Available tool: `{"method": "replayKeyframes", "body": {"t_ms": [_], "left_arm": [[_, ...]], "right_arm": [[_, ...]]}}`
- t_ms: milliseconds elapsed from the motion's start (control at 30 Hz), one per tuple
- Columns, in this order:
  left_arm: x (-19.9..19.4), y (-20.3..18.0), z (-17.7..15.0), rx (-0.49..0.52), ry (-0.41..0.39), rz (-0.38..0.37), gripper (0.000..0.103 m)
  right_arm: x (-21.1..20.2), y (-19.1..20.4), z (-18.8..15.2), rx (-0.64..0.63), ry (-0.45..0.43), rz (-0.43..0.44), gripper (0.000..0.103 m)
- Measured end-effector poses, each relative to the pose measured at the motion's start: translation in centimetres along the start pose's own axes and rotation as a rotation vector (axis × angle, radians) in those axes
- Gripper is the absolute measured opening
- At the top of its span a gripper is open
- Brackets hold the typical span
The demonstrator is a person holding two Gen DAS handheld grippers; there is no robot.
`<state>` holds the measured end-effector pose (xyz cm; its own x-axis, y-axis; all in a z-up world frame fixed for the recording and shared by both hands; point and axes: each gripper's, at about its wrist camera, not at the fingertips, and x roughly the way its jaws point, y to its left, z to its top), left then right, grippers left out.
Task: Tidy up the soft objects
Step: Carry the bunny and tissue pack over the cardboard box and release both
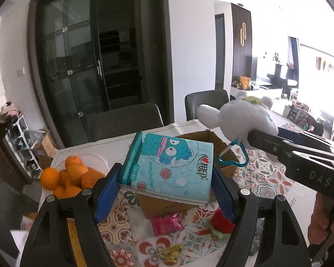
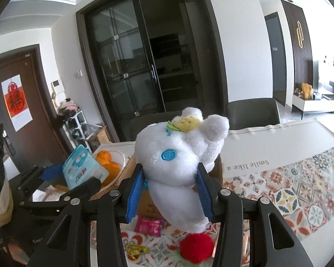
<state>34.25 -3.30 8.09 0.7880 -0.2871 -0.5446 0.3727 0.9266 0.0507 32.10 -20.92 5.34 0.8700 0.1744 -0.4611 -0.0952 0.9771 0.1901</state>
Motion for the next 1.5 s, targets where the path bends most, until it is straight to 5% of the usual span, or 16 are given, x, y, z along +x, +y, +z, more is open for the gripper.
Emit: {"method": "replayKeyframes", "body": {"t_ms": [533, 1400, 1500], "left_arm": [[6.9, 1.0, 3.5, 0.053, 0.145, -0.073, 0.077], [18.8, 0.9, 0.8, 0.125, 0.380, -0.135, 0.077], [19.3, 0.8, 0.5, 0.124, 0.393, -0.120, 0.086]], "right_arm": [[8.5, -1.7, 3.8, 0.002, 0.229, 0.023, 0.046], [19.8, -4.6, 0.7, 0.047, 0.485, 0.078, 0.047], [20.5, -4.8, 0.2, 0.053, 0.515, 0.085, 0.049]]}}
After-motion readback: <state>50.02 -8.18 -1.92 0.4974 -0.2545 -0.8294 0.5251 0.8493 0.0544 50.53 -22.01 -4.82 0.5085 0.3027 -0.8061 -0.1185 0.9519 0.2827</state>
